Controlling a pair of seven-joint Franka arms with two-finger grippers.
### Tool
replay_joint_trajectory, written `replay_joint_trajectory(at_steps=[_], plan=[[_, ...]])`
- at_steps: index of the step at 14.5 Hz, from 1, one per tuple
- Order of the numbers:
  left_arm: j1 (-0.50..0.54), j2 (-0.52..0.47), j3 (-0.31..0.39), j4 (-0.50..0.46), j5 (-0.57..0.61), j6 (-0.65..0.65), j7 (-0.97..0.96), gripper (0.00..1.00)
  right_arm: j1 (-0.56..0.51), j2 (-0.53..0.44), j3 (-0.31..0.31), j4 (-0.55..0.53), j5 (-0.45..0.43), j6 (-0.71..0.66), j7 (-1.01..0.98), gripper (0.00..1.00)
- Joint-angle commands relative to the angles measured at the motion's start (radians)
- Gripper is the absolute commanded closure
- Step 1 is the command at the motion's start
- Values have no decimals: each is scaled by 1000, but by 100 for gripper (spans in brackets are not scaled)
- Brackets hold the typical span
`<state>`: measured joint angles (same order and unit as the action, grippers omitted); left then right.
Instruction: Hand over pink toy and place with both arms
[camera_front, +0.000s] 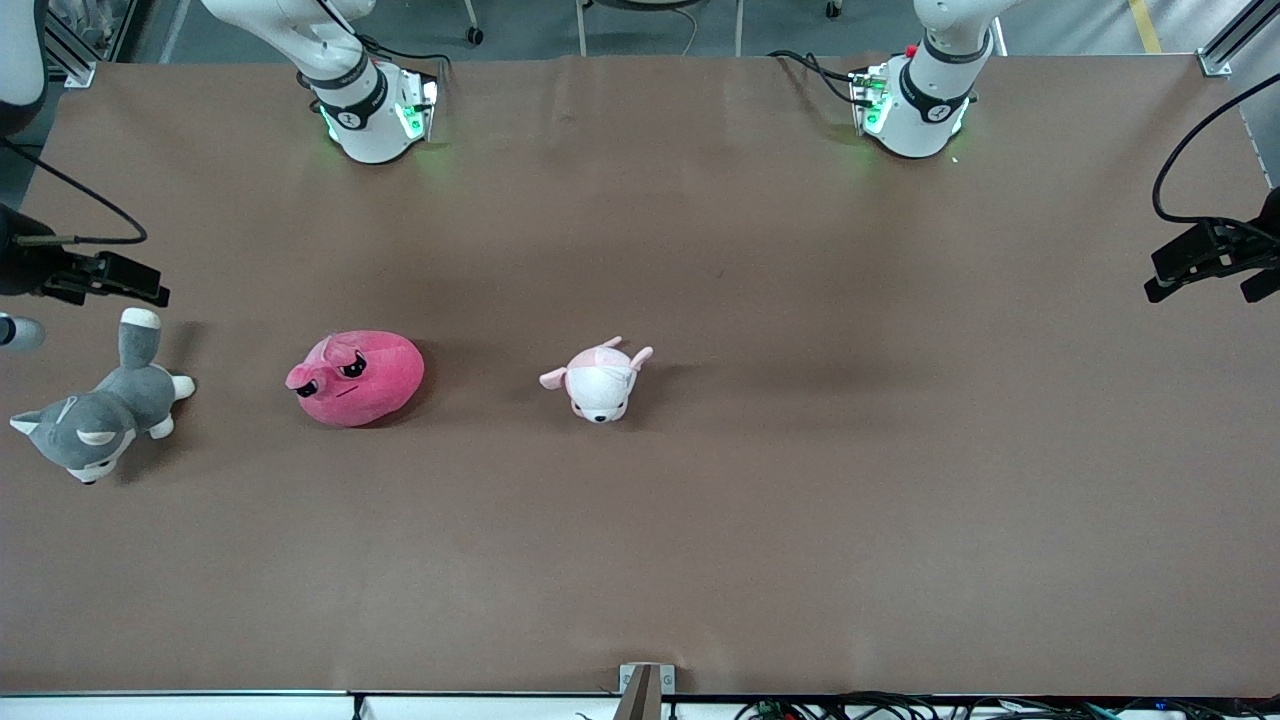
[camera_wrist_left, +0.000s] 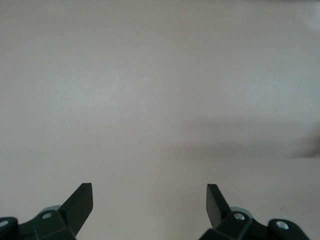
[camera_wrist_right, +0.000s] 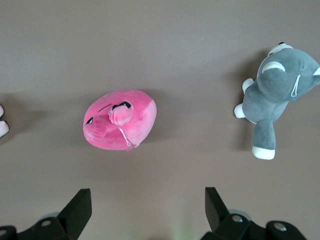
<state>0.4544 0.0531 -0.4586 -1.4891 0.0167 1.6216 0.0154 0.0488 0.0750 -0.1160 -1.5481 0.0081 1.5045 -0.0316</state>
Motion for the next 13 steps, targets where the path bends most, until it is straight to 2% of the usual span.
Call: replay_joint_trajectory(at_steps=[1, 4, 6, 10, 13], plan=[[0, -3, -6, 10, 26, -16, -8, 0, -3, -73, 9, -83, 1, 31, 7, 0], [-6, -3, -9, 10, 26, -16, -9, 0, -1, -54, 10, -22, -3, 22, 4, 0], [-8, -3, -9, 10, 26, -16, -9, 0, -6, -2, 10, 40, -14, 16, 2, 0], [-8, -1, -9, 10, 26, -16, -9, 0, -18, 3, 3, 39, 4, 13, 9, 0], [-44, -1, 4, 9, 28, -14, -9, 0, -76, -1, 3, 20, 4, -32, -7, 0]])
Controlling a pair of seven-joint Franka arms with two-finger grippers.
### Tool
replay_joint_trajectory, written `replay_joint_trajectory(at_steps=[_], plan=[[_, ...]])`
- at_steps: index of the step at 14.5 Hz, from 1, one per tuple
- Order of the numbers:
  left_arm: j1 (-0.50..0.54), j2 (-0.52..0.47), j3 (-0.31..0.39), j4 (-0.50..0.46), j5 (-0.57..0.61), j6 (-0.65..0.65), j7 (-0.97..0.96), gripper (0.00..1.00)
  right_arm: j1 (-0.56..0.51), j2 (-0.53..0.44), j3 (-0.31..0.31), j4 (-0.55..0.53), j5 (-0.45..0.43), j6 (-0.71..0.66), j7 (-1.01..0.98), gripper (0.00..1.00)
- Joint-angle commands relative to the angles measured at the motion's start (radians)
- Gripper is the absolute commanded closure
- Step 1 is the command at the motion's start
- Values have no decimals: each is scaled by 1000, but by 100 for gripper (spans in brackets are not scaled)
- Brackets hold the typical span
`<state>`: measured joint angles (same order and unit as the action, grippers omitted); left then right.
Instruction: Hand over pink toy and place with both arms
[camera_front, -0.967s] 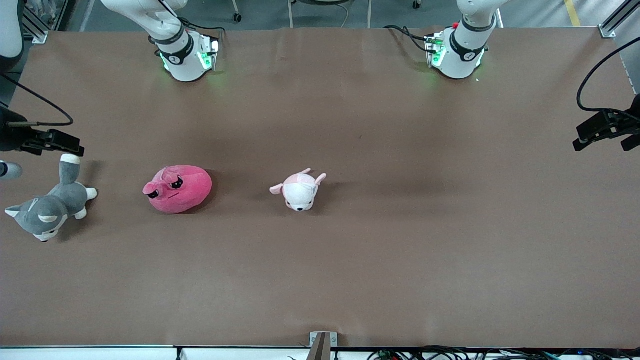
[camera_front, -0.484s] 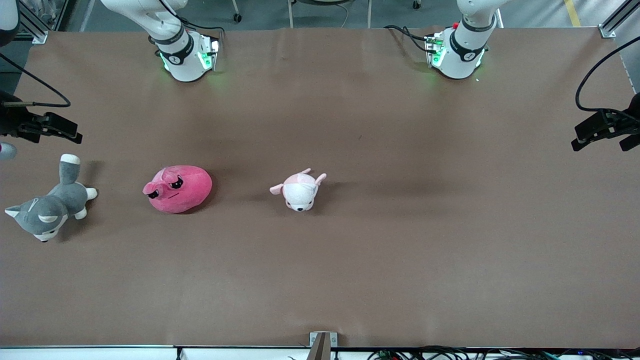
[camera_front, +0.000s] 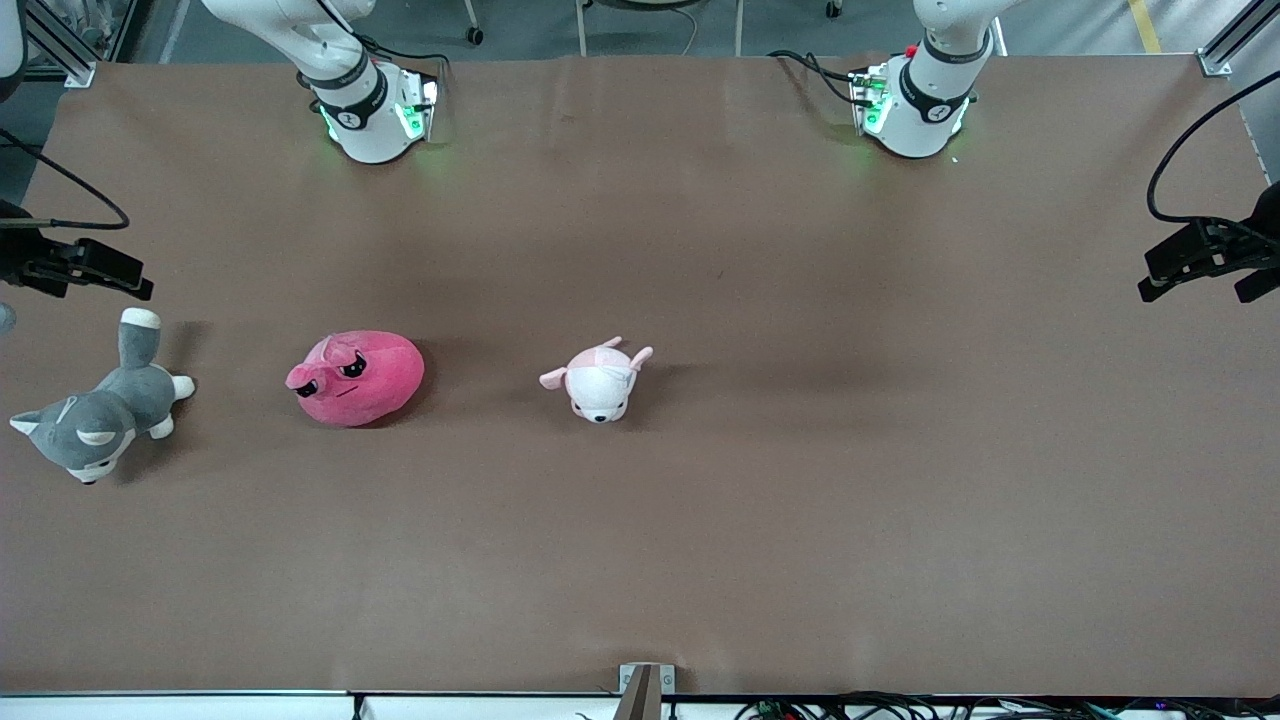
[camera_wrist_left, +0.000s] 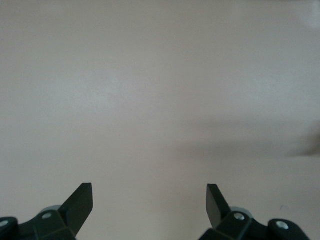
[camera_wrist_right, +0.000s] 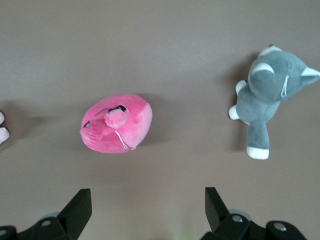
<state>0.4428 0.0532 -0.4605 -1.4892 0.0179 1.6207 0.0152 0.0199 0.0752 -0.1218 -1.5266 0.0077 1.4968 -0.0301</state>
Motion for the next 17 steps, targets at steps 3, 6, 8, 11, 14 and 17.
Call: replay_joint_trajectory(at_steps=[3, 6, 8, 11, 14, 17], plan=[[-168, -1, 144, 9, 27, -13, -11, 0, -51, -31, 10, -24, 3, -23, -10, 0], [-350, -3, 320, 9, 25, -16, -11, 0, -43, -84, 16, -67, 3, -10, -10, 0], [-419, -3, 388, 9, 25, -18, -11, 0, -34, -121, 19, -101, 3, -1, -10, 0], [-426, -9, 396, 9, 25, -18, -11, 0, -12, -164, 19, -138, 3, 3, -10, 0], [-424, -13, 395, 12, 25, -25, -8, 0, -11, -212, 19, -178, 3, 10, -10, 0], [-424, -29, 395, 12, 25, -30, -9, 0, -11, -235, 19, -176, 3, 10, -10, 0]])
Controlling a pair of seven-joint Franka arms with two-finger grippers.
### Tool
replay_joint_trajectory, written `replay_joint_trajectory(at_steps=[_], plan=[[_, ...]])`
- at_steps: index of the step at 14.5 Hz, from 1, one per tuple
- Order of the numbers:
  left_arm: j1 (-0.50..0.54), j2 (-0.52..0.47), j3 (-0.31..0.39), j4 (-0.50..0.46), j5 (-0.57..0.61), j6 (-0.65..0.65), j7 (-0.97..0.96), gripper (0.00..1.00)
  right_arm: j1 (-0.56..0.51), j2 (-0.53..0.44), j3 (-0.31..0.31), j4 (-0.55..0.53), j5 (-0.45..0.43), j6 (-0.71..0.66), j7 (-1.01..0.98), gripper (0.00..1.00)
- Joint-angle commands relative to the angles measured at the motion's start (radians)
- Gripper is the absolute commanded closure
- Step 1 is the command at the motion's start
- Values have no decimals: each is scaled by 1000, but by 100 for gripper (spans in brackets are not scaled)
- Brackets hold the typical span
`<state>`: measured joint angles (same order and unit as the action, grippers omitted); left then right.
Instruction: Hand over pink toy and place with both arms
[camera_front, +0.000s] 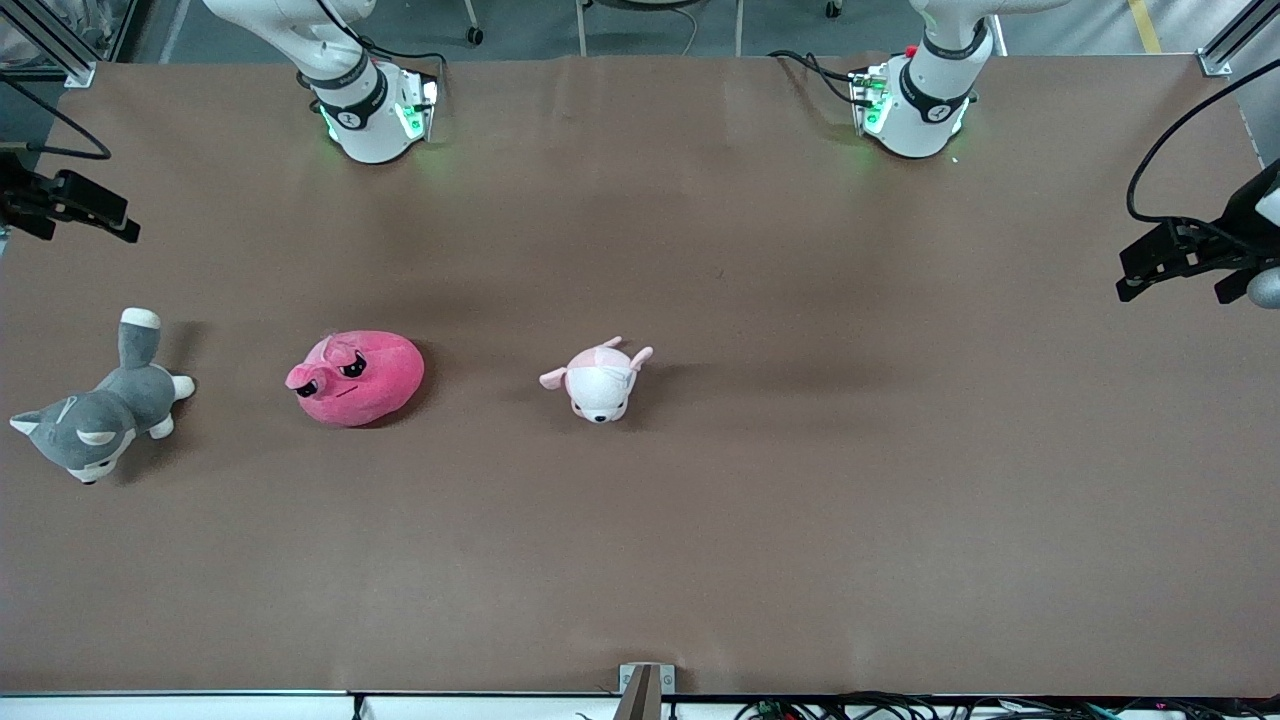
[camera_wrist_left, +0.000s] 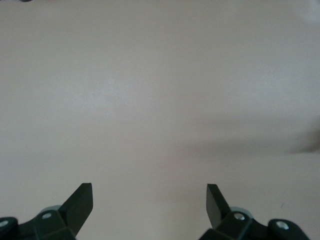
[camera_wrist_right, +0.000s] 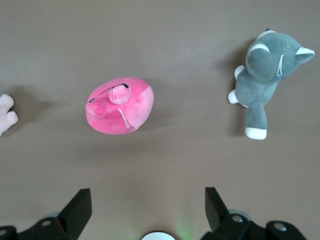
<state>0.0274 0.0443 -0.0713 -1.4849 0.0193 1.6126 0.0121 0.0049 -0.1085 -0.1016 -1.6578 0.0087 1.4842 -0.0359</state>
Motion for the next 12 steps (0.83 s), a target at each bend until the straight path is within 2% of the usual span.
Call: replay_joint_trajectory(at_steps=[1, 12], plan=[[-9, -20, 4, 11, 22, -22, -4, 0, 4, -50, -1, -45, 2, 25, -4, 0], [0, -31, 5, 3, -19, -59, -8, 0, 24, -50, -1, -42, 4, 28, -4, 0]])
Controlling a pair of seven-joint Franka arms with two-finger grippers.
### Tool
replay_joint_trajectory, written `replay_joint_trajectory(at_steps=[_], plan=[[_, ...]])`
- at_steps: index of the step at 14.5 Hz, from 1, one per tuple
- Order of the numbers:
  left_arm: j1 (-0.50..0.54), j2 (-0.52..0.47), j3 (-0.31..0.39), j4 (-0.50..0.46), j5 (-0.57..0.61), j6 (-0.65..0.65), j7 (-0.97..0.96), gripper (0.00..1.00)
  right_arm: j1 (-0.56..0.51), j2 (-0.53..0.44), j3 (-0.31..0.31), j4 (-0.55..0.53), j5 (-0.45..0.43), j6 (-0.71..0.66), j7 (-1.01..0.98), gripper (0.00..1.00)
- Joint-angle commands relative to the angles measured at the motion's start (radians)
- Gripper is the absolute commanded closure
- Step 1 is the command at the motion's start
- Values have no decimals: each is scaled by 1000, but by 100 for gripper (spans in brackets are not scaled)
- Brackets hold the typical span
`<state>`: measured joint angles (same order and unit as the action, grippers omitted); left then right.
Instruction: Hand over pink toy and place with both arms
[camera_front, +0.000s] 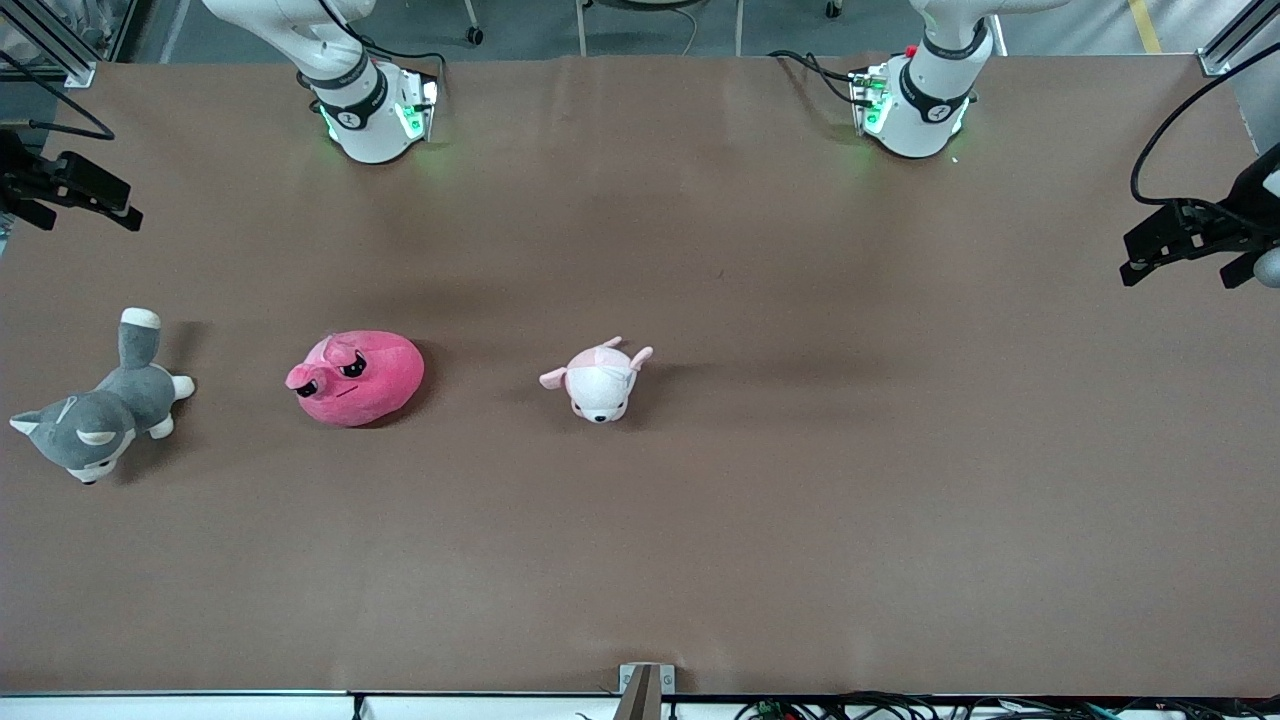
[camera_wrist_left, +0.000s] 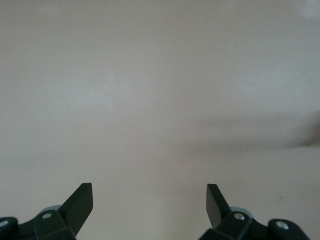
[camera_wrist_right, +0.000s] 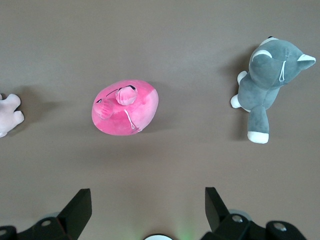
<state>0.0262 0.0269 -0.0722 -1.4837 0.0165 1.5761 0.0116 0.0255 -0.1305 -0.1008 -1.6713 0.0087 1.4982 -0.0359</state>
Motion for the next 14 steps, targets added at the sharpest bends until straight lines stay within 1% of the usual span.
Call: replay_joint_trajectory(at_steps=[1, 3, 4, 6, 7, 13, 14], plan=[[8, -16, 6, -1, -30, -24, -10, 0, 4, -28, -2, -27, 4, 13, -4, 0], [8, -18, 5, -13, -32, -15, -12, 0, 4, -28, -2, -25, 4, 11, -4, 0], [9, -30, 5, -35, -32, 10, -12, 0, 4, -28, -2, -25, 4, 11, -4, 0], [11, -94, 3, -130, -32, 76, -12, 0, 5, -28, -2, -24, 4, 13, -4, 0], [11, -108, 2, -151, -32, 81, -12, 0, 5, -28, -2, -22, 4, 11, -4, 0], [6, -87, 2, -110, -35, 67, -9, 0, 4, -26, -2, -22, 5, 25, -4, 0], [8, -84, 2, -102, -50, 56, -9, 0, 4, -26, -2, -22, 5, 25, -4, 0]])
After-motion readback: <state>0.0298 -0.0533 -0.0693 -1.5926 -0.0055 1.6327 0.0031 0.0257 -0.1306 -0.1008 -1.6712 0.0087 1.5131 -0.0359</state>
